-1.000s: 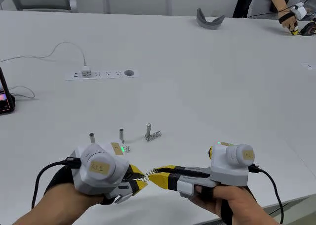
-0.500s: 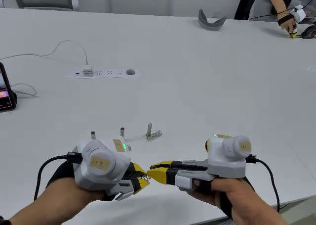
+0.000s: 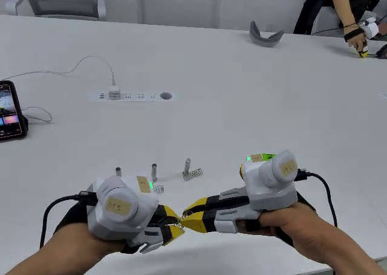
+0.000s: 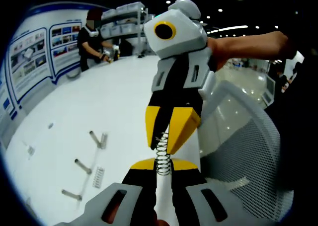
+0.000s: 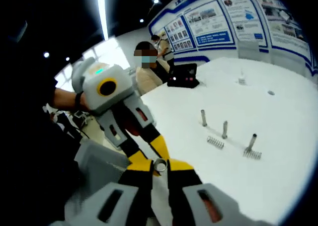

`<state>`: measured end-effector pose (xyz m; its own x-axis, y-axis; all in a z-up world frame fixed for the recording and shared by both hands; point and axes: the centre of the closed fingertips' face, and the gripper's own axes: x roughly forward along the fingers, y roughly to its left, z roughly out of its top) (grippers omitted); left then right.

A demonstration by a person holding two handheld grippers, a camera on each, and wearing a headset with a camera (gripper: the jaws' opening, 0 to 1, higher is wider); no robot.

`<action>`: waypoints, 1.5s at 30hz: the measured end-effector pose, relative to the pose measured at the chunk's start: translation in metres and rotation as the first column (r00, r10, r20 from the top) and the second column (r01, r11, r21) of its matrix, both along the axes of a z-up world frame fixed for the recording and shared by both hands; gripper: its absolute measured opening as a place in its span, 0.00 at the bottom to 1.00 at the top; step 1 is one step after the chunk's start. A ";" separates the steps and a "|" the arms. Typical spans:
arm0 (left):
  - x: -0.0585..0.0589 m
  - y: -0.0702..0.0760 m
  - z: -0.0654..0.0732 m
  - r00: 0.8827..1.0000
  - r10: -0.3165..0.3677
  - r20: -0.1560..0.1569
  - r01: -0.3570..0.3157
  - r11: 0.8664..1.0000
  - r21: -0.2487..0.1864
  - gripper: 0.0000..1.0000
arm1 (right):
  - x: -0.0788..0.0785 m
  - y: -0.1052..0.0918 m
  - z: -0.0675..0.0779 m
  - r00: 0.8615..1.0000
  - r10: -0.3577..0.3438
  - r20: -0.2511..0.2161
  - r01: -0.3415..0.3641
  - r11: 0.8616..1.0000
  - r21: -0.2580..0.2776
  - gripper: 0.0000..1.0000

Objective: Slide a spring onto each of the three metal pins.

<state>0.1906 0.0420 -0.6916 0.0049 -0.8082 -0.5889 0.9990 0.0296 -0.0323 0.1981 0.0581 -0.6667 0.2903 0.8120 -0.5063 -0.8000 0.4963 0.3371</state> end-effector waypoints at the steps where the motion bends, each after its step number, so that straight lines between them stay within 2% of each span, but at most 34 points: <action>1: 0.000 0.000 0.001 1.000 0.000 0.000 0.000 1.000 -0.001 0.09 | 0.000 0.001 0.000 1.000 0.026 0.007 -0.026 0.999 -0.021 0.12; 6: 0.000 0.002 0.004 1.000 0.000 0.000 0.000 1.000 -0.009 0.09 | -0.002 0.005 -0.001 0.994 0.107 0.020 -0.105 0.991 -0.083 0.12; 10: -0.001 0.004 0.004 1.000 -0.005 0.004 0.005 1.000 -0.009 0.09 | -0.003 0.009 0.000 0.989 0.144 0.020 -0.142 0.986 -0.092 0.12; 21: -0.007 0.009 0.002 1.000 -0.023 0.015 0.023 1.000 0.005 0.10 | -0.011 0.016 -0.011 0.968 0.251 0.003 -0.247 0.954 -0.168 0.13; 23: -0.007 0.011 0.001 0.999 -0.029 0.024 0.028 0.999 0.014 0.10 | -0.011 0.018 -0.012 0.967 0.256 0.003 -0.252 0.953 -0.169 0.12; 25: -0.007 0.013 0.000 1.000 -0.024 0.019 0.024 1.000 0.012 0.10 | -0.011 0.019 -0.012 0.965 0.262 0.003 -0.257 0.951 -0.172 0.12; 33: 0.000 0.020 0.003 1.000 0.024 0.006 -0.023 0.999 -0.043 0.11 | -0.004 0.024 -0.009 0.963 0.269 0.009 -0.264 0.951 -0.161 0.12; 38: 0.006 0.029 0.000 0.997 0.071 0.019 -0.070 0.996 -0.052 0.14 | -0.001 0.029 -0.010 0.959 0.285 0.003 -0.281 0.948 -0.152 0.12; 41: 0.011 0.037 -0.001 0.993 0.118 -0.017 -0.119 0.990 -0.073 0.18 | 0.001 0.031 -0.011 0.954 0.300 -0.007 -0.297 0.943 -0.147 0.12; 45: 0.015 0.047 -0.003 0.988 0.151 -0.012 -0.152 0.986 -0.072 0.19 | 0.006 0.033 -0.010 0.955 0.296 -0.009 -0.294 0.947 -0.131 0.12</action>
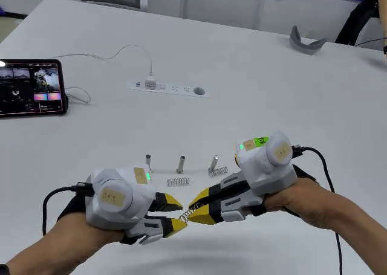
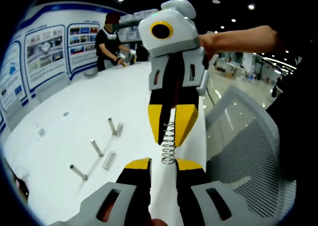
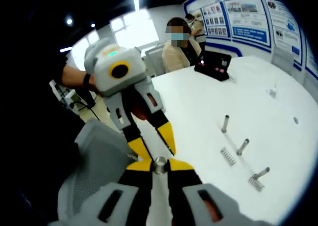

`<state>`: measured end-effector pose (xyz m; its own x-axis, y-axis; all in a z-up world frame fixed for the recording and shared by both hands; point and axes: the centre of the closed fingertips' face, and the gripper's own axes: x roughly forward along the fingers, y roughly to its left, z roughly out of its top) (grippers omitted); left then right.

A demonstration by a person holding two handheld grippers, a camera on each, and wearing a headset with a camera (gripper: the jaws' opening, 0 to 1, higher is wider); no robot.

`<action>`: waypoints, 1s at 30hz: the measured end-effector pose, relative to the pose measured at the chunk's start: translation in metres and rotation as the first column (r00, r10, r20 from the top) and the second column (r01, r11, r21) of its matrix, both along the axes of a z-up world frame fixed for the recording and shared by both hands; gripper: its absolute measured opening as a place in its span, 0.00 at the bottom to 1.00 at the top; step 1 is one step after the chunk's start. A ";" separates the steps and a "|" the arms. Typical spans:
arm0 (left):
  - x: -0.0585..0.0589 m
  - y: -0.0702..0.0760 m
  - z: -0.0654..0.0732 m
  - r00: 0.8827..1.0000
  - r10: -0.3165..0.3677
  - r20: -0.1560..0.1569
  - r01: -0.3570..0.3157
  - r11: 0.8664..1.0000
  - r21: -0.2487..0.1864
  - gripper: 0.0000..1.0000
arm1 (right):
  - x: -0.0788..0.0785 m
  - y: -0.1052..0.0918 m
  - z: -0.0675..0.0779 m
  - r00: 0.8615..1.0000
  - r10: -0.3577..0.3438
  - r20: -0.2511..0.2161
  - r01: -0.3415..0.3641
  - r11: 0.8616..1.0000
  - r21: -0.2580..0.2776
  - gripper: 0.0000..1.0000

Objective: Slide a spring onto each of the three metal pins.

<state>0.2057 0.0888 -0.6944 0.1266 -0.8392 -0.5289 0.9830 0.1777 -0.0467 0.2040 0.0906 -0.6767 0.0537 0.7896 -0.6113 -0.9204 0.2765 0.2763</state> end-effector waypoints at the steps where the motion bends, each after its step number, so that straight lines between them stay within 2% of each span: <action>1: 0.002 0.004 -0.001 1.000 0.014 -0.003 -0.014 1.000 -0.001 0.19 | 0.002 0.000 0.001 1.000 -0.003 0.000 0.003 1.000 0.006 0.12; 8: 0.016 0.025 -0.003 0.995 0.100 -0.018 -0.100 0.995 -0.008 0.21 | 0.015 -0.003 0.000 1.000 -0.022 -0.001 0.022 1.000 0.014 0.12; 15: 0.030 0.049 -0.005 0.979 0.202 -0.028 -0.202 0.979 -0.013 0.24 | 0.032 -0.007 -0.004 0.999 -0.039 0.004 0.039 0.999 -0.001 0.12; 17: 0.033 0.055 -0.007 0.972 0.232 -0.034 -0.232 0.973 -0.011 0.26 | 0.037 -0.009 -0.008 0.999 -0.037 0.011 0.037 0.999 -0.023 0.12; 20: 0.037 0.064 -0.009 0.962 0.270 -0.042 -0.270 0.963 -0.013 0.28 | 0.042 -0.008 -0.008 0.999 -0.030 0.016 0.030 0.999 -0.028 0.12; 22: 0.039 0.070 -0.008 0.952 0.301 -0.064 -0.303 0.953 -0.030 0.28 | 0.047 -0.008 -0.009 0.999 -0.025 0.024 0.026 0.999 -0.035 0.12; 27: 0.047 0.087 -0.012 0.934 0.353 -0.057 -0.354 0.935 -0.015 0.33 | 0.057 -0.006 -0.015 0.999 -0.021 0.036 0.023 0.998 -0.065 0.12; 30: 0.051 0.095 -0.014 0.923 0.382 -0.057 -0.383 0.924 -0.008 0.37 | 0.060 -0.005 -0.018 0.998 0.005 0.055 -0.001 0.997 -0.078 0.13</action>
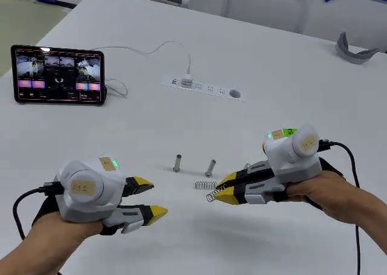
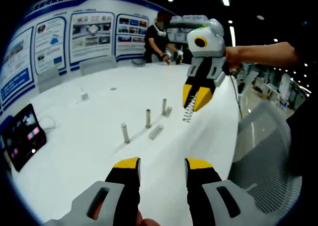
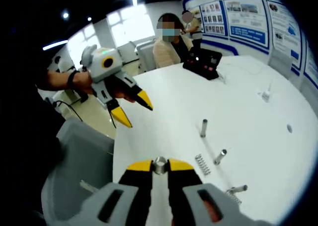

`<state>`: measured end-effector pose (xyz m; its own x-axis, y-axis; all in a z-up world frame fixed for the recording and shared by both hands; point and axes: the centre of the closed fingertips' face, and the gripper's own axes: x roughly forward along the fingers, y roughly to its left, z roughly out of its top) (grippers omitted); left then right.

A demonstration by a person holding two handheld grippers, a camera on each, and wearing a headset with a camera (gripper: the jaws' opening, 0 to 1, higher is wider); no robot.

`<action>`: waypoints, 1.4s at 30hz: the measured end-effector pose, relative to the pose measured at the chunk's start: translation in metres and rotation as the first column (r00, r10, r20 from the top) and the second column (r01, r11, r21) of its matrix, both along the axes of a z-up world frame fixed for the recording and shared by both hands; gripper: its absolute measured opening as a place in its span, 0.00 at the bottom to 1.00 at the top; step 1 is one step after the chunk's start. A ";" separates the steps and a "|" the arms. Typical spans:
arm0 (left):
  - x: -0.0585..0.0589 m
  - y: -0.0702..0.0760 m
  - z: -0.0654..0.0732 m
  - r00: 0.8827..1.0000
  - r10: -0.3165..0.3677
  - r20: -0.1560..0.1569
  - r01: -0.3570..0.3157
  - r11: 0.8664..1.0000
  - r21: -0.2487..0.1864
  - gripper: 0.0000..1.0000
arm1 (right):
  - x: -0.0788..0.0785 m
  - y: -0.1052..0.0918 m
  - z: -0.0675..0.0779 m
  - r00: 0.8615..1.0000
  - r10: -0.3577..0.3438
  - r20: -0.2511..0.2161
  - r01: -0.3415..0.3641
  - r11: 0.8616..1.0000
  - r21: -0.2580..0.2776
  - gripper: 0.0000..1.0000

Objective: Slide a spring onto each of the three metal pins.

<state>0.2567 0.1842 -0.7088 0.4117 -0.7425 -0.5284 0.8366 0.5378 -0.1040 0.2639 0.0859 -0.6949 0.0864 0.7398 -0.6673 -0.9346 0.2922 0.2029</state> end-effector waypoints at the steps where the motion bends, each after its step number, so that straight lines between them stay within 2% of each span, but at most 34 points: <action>1: 0.001 0.003 -0.001 1.000 0.011 0.000 -0.011 1.000 0.002 0.38 | 0.001 0.001 -0.002 1.000 0.006 0.009 -0.006 1.000 -0.011 0.13; 9: 0.007 0.023 -0.004 0.997 0.072 -0.006 -0.072 0.997 0.016 0.46 | 0.014 0.007 -0.011 0.999 0.029 0.022 -0.028 0.998 -0.051 0.13; 22: 0.013 0.047 -0.006 0.988 0.152 -0.017 -0.151 0.988 0.017 0.53 | 0.045 0.016 -0.012 0.998 0.053 0.046 -0.049 0.994 -0.096 0.13; 29: 0.011 0.053 -0.006 0.985 0.170 -0.025 -0.169 0.985 0.013 0.56 | 0.064 0.021 -0.013 0.996 0.064 0.064 -0.056 0.991 -0.124 0.13; 42: 0.009 0.066 -0.010 0.977 0.208 -0.038 -0.208 0.978 0.013 0.61 | 0.090 0.029 -0.019 0.993 0.084 0.084 -0.070 0.984 -0.163 0.13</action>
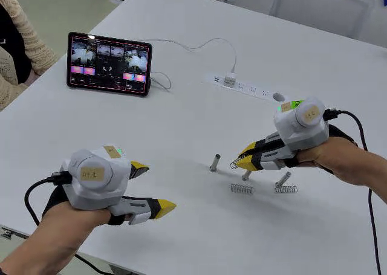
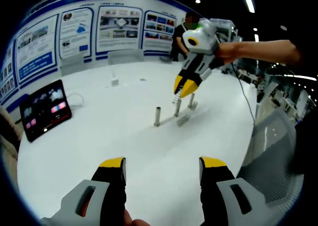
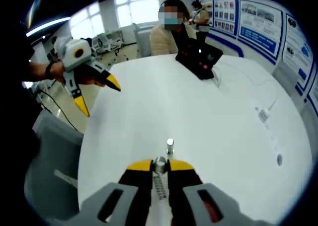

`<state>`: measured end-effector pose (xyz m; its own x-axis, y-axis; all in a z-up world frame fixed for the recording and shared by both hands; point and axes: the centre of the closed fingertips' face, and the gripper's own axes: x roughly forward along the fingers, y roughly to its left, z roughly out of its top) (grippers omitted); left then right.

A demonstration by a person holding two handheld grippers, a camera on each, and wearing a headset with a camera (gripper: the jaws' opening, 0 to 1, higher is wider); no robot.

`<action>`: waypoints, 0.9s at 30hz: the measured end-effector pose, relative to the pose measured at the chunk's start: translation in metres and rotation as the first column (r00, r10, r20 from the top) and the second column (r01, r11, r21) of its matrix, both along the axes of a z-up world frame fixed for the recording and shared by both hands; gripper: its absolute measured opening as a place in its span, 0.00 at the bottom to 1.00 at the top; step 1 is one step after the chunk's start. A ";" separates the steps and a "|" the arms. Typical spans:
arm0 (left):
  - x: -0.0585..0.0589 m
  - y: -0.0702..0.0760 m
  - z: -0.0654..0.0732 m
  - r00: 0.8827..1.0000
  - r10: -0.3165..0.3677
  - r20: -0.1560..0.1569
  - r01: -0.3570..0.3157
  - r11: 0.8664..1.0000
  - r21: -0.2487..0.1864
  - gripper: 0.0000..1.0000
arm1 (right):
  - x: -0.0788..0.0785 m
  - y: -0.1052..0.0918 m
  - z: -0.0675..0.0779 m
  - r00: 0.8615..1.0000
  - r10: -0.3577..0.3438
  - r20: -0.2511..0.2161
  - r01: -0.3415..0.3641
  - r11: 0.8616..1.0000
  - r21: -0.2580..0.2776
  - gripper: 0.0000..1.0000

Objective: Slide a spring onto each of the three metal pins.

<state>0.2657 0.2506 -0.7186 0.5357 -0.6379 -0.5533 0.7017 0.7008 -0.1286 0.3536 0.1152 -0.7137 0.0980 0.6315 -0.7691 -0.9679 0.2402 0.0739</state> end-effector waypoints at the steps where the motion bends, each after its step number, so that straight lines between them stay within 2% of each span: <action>1: 0.000 0.001 0.000 1.000 0.003 -0.001 -0.003 1.000 0.000 0.61 | 0.001 0.001 0.000 1.000 0.001 0.002 -0.001 1.000 -0.003 0.13; 14: -0.001 0.008 0.000 0.999 0.031 -0.014 -0.031 0.999 -0.019 0.65 | 0.018 0.018 -0.004 1.000 0.018 0.015 -0.017 1.000 -0.020 0.13; 27: -0.004 0.014 0.003 0.999 0.051 -0.008 -0.051 0.998 -0.038 0.63 | 0.022 0.030 -0.009 0.999 0.049 0.002 -0.049 0.998 -0.035 0.13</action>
